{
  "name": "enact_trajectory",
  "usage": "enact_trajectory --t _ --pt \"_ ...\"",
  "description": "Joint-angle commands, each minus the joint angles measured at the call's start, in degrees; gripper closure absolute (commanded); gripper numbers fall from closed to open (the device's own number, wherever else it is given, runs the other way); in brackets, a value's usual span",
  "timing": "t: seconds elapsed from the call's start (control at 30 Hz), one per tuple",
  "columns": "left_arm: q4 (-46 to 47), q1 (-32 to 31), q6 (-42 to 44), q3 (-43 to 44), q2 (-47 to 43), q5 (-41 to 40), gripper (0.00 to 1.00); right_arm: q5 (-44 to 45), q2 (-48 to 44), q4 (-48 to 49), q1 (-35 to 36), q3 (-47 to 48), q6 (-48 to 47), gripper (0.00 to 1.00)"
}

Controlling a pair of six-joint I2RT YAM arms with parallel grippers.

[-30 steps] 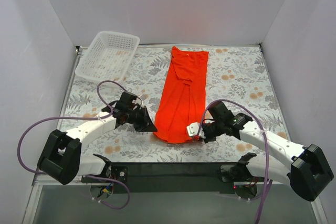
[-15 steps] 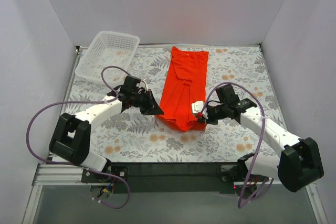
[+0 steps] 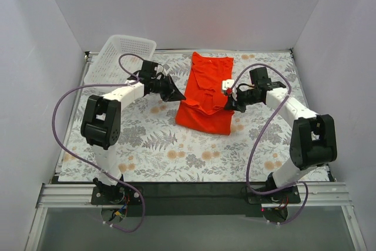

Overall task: Fold and stack the t-shirts
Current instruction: Fold the tshirt

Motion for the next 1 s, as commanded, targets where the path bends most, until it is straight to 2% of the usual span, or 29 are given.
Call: enact_trajectory --t 0.0,0.33,0.97 --pt "-0.8 0.7 -0.4 7.8 4.0 3.5 1.00 -3.5 3.3 0.0 -1.3 5.1 0.4 0.99" --pt "-1.5 2.1 -3.3 22.2 17.9 4.8 1.00 -3.2 13.0 0.0 -3.1 14.4 2.6 0.99" --pt "0.0 2.5 -6.7 29.0 24.1 4.3 1.00 -2.0 20.3 0.0 -4.4 21.0 4.7 0.99"
